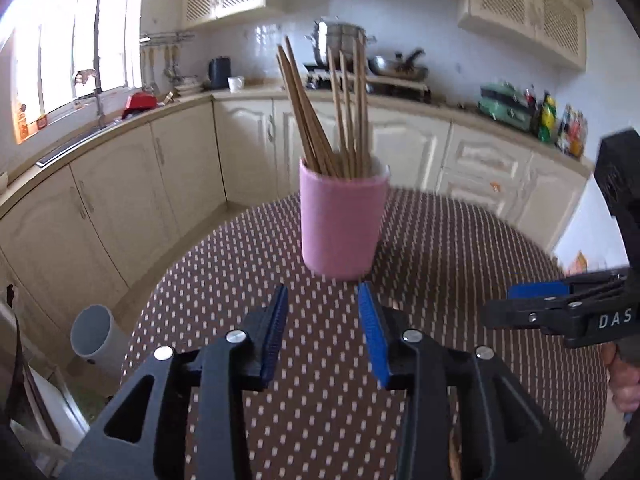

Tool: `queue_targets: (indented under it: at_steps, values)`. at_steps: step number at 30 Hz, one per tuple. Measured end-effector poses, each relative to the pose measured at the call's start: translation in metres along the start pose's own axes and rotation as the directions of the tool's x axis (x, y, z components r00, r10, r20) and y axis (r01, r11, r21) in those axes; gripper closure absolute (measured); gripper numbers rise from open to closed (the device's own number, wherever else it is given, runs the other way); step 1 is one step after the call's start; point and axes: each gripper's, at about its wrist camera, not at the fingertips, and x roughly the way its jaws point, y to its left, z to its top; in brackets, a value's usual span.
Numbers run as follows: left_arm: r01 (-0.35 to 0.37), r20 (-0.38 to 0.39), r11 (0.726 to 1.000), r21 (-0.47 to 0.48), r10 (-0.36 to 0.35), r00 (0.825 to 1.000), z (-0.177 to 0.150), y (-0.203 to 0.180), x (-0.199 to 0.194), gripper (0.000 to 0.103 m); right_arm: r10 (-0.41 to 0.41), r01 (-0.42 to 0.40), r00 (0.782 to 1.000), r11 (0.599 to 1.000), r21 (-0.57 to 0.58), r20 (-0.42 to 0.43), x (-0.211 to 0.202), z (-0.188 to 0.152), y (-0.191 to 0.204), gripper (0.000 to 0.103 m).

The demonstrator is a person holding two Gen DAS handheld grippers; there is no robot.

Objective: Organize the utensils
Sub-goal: 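Move both open tools back down to the last two chopsticks, then close the right tool on a chopstick while the left tool grasps the last chopstick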

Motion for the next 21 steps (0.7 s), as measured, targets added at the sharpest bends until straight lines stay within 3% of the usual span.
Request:
queue_targets:
  at_steps: [5,8,12,17,21]
  values:
    - [0.066,-0.128,0.998,0.023,-0.063,0.990,-0.028,0.001,-0.007,0.066,-0.091,0.086,0.987,0.995,-0.045,-0.134,0.012,-0.023,0.017,0.034]
    - [0.099,-0.179,0.994,0.041,-0.090,0.980,-0.042,0.000,-0.011,0.066,-0.084,0.080,0.976,0.996,-0.030,-0.203,0.022,-0.034,0.025,0.034]
    - [0.058,-0.177,0.994,0.096,-0.040,0.983,-0.056,-0.002,-0.024,0.066,-0.121,0.127,0.964,0.992,0.010,-0.239,0.031,-0.044,0.025,0.034]
    - [0.042,-0.180,0.995,0.085,-0.027,0.983,-0.064,0.003,-0.032,0.066,-0.137,0.145,0.960,0.989,0.016,-0.245,0.035,-0.048,0.037,0.034]
    - [0.009,-0.166,0.996,0.085,0.005,0.986,-0.064,0.007,-0.038,0.066,-0.221,0.224,0.943,0.974,-0.018,-0.250,0.046,-0.055,0.063,0.034]
